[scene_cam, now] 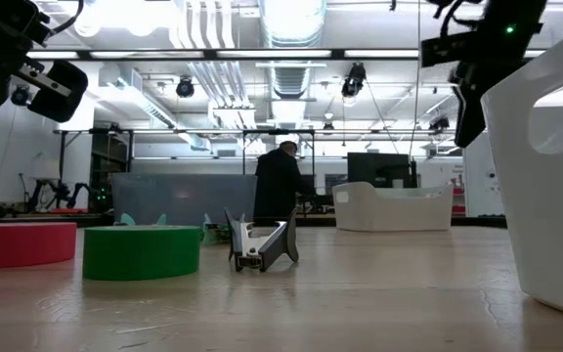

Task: Pick and place Stapler, Stapler remover, tape
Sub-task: Adjust the top white bin on the table

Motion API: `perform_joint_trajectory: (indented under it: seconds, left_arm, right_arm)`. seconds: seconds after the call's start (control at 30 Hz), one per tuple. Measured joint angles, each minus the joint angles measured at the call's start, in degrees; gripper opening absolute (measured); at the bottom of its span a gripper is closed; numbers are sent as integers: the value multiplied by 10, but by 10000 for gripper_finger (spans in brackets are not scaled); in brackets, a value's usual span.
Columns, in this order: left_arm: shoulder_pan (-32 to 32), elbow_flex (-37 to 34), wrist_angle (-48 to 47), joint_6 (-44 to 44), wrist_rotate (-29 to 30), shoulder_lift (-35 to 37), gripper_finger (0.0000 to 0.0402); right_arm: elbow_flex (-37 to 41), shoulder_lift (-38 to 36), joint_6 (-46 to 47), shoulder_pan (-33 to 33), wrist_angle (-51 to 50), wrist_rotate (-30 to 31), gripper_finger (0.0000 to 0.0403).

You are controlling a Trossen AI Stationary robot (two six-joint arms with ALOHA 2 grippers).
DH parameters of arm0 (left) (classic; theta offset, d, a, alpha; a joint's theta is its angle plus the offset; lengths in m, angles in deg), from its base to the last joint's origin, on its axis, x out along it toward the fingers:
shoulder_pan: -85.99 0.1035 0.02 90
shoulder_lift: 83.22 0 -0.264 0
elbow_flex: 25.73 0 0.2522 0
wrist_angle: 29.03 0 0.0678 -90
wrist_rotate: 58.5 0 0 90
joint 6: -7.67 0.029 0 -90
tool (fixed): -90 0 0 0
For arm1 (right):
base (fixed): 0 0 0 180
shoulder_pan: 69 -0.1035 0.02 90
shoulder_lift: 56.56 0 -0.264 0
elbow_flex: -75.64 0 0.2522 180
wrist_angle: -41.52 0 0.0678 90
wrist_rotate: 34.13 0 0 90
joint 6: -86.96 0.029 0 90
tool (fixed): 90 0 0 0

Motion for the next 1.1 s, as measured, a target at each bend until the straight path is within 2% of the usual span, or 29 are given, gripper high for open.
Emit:
perform_joint_trajectory:
  seconds: [0.27, 0.47, 0.6, 1.1]
  left_arm:
    - [0, 0, 0, 0, 0, 0, 23]
    - [0, 0, 0, 0, 0, 0, 23]
    - [0, 0, 0, 0, 0, 0, 23]
    - [0, 0, 0, 0, 0, 0, 23]
  right_arm:
    - [102, -176, -16, 48, 129, -11, 54]
    - [140, -248, -15, 93, 192, -21, 47]
    - [167, -263, -18, 122, 252, -24, 47]
    - [216, -264, -25, 206, 349, -35, 47]
